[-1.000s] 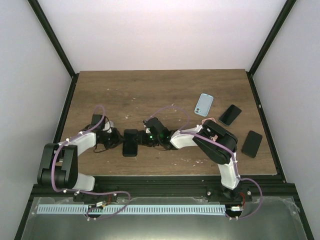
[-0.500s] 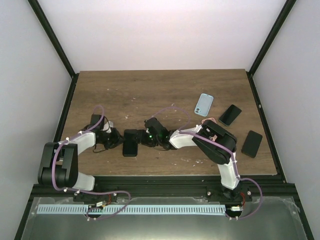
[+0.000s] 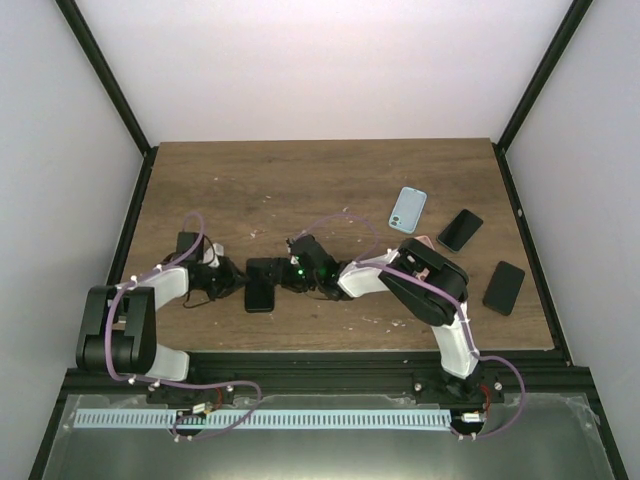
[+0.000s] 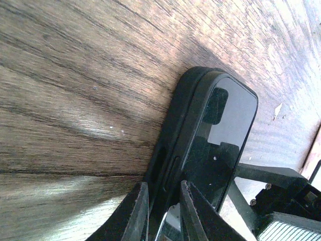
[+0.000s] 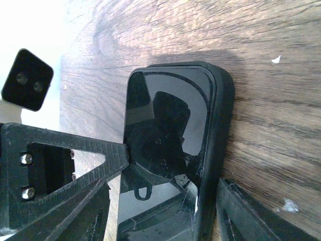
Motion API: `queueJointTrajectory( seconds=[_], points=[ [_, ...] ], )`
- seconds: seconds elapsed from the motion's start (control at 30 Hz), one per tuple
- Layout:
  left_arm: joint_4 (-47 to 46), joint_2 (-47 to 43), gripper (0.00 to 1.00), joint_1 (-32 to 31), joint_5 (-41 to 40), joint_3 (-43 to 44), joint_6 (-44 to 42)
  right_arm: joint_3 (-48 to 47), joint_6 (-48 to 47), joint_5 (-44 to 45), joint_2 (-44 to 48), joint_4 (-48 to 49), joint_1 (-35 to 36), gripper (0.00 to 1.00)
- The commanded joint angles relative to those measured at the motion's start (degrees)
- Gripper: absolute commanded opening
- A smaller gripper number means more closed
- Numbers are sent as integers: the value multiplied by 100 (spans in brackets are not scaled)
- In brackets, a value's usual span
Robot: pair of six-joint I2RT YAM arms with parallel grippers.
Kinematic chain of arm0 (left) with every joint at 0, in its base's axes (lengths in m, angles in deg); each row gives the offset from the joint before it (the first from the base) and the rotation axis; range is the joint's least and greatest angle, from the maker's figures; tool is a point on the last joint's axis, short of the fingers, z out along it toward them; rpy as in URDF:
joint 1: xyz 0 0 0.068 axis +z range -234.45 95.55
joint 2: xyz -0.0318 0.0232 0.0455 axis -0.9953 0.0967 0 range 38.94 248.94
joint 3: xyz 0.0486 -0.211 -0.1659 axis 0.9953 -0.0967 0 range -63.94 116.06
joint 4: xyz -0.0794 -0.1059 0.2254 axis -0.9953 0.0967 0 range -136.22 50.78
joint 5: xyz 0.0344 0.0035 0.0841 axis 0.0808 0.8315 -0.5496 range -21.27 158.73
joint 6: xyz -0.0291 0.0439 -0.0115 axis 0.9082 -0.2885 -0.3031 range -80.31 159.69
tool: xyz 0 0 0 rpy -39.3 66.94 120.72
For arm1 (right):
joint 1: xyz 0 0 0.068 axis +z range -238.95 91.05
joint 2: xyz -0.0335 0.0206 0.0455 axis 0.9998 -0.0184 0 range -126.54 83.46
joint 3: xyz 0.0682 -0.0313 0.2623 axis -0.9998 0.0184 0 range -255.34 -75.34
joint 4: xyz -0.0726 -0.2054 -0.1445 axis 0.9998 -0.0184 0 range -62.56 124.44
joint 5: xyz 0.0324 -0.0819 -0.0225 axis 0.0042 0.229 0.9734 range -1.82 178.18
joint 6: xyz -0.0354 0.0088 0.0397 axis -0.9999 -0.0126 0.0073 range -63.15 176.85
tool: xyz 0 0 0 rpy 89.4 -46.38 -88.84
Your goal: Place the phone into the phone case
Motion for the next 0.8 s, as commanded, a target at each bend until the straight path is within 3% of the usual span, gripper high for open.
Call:
queueJointTrajectory(
  seconds=[0.0, 0.17, 0.63, 0.77],
  points=[
    [110, 233, 19, -9, -90, -341, 161, 70, -77, -554, 176, 1501, 72, 59],
    [-98, 209, 17, -4, 340, -426, 317, 171, -155, -751, 346, 1763, 70, 59],
    [148, 52, 23, 0, 281, -386, 245, 395, -114, -858, 309, 2075, 69, 59],
    [623, -233, 24, -17, -366, -224, 17, 435, -261, -473, 429, 1496, 48, 59]
  ],
)
